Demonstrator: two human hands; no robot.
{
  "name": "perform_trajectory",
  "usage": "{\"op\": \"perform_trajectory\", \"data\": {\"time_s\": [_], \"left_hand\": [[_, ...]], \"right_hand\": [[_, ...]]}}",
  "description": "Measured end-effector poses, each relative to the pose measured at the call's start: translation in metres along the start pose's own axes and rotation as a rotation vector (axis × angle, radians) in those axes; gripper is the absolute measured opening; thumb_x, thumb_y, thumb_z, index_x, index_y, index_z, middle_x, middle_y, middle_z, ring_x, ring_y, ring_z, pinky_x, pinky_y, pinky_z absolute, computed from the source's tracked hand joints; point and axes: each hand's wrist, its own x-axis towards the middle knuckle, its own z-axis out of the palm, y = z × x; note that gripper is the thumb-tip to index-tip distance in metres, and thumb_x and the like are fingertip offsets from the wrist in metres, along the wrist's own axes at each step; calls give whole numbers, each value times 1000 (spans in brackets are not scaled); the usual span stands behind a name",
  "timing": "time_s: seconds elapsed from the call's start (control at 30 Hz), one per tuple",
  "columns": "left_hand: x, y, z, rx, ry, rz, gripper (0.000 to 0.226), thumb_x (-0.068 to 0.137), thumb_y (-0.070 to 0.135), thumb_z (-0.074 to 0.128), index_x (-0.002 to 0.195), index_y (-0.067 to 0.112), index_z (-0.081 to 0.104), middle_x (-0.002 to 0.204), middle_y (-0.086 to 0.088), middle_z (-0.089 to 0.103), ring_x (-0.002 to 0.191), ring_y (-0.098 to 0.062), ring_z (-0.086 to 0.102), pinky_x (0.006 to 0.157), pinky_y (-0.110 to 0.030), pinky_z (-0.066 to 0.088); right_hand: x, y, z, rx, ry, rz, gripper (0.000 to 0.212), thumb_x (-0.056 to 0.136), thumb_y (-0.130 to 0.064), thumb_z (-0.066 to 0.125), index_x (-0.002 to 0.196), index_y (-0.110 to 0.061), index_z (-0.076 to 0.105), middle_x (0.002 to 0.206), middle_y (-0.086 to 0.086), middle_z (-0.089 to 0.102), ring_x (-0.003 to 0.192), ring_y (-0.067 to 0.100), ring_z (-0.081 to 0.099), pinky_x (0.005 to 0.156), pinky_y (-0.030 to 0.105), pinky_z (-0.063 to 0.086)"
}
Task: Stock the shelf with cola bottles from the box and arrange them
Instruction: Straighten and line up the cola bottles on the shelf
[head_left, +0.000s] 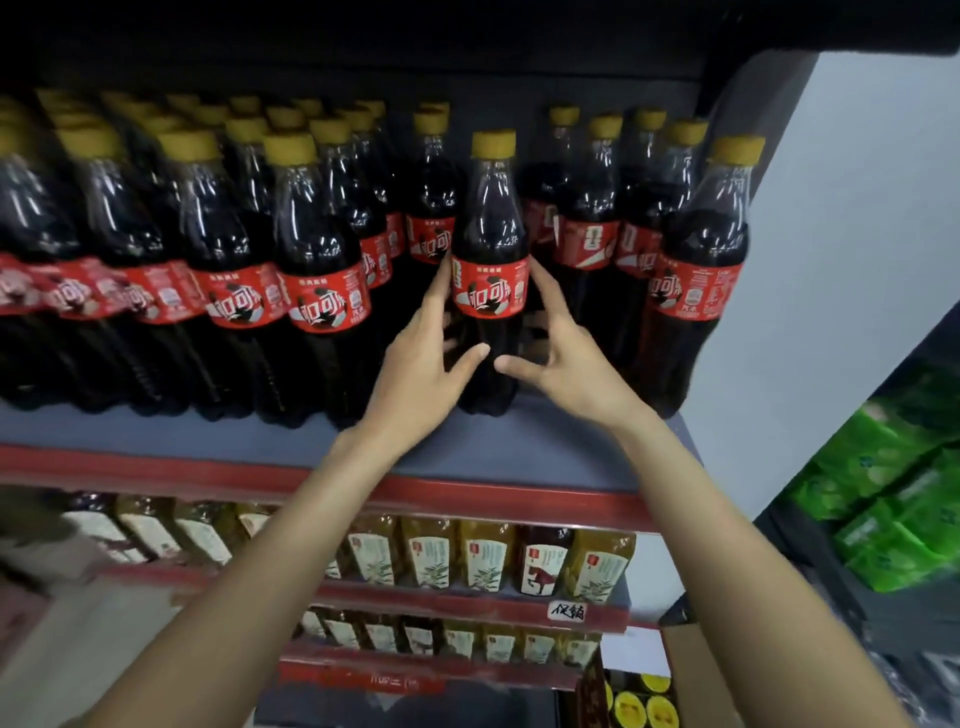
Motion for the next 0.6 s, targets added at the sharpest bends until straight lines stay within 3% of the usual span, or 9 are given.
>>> {"op": "perform_trajectory", "data": {"time_s": [0.1,0.17,0.27,0.33,0.43,0.6], "left_hand": [[-13,-8,7,118,218,27,78,91,11,61,152,18,13,153,-6,28,137,-14,36,107,-40,43],[-16,-11,10,86,277,-3,70,93,9,55,152,15,18,154,-5,25,139,-11,30,108,-42,41],[-17,-10,7,-4,320,-92,61,96,8,50,150,16,24,153,-3,28,131,2,28,108,-36,42],[-17,-11,6,-17,311,-131,59,98,13,47,151,18,23,155,-1,26,137,-4,28,109,-39,39],[-18,-12,5,-10,294,-171,56,100,22,43,152,20,20,158,0,20,143,-14,25,113,-42,34],[-19,-8,7,-64,290,-209,56,100,25,43,151,18,21,158,-1,19,144,-15,22,116,-42,29]], "right_hand": [[19,-2,22,-6,32,-56,97,83,-2,69,153,-22,4,135,-18,41,120,-5,43,102,10,38],[29,-3,33,-14,61,-85,96,83,-1,69,153,-19,6,138,-16,39,123,-2,42,98,3,33],[39,-3,45,24,76,-91,95,84,-1,67,153,-22,6,141,-9,44,128,8,45,99,11,36],[43,-4,51,19,87,-85,93,85,0,66,153,-22,7,140,-10,42,127,8,45,100,16,37],[47,-4,56,24,89,-73,93,85,-1,65,154,-23,7,145,2,45,129,20,49,105,31,42],[39,-14,49,-45,90,-46,91,86,-4,67,153,-21,9,142,9,49,126,21,51,104,29,41]]}}
